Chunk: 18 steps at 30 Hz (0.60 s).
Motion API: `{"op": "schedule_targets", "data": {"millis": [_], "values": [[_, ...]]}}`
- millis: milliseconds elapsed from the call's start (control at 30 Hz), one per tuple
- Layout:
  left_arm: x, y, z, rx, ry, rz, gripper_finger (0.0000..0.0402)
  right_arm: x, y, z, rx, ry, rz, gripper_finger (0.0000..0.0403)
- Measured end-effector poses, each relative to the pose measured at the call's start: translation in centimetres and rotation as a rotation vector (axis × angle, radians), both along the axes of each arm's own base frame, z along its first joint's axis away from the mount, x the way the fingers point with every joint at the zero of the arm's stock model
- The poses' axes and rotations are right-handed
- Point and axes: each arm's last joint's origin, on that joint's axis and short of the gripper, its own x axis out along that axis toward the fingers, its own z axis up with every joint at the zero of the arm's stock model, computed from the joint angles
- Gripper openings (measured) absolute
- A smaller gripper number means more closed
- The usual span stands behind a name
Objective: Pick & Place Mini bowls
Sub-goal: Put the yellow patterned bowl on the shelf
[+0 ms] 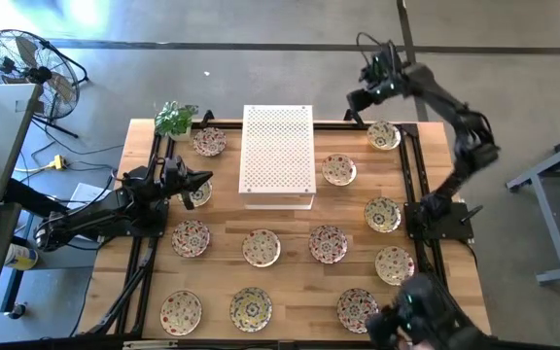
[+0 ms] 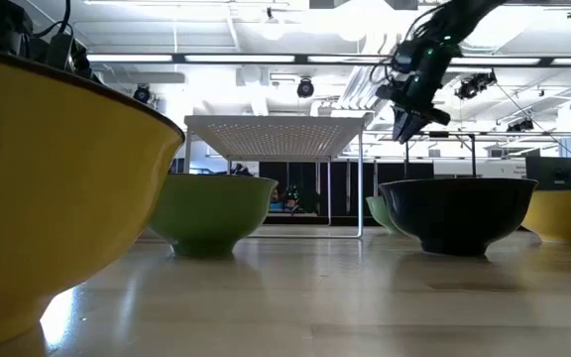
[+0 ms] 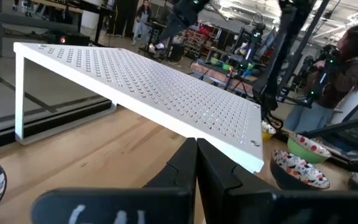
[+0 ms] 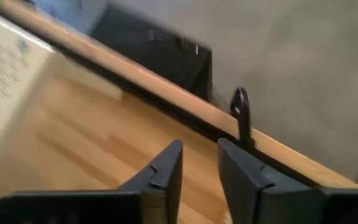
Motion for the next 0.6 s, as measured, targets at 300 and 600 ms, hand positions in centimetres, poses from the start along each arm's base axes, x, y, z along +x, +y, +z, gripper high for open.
{"op": "schedule_targets", "data": {"millis": [300,600], "values": [[0.0,0.0,0.0,0.000,0.000,0.001,0.0003,0.7,-4.1,-1.3,0.198,0.474,0.450,0.0005],[0.0,0.0,0.0,-0.003,0.000,0.000,0.0003,1.0,-3.5,-5.2,0.295,0.724,0.687,0.0107]]}}
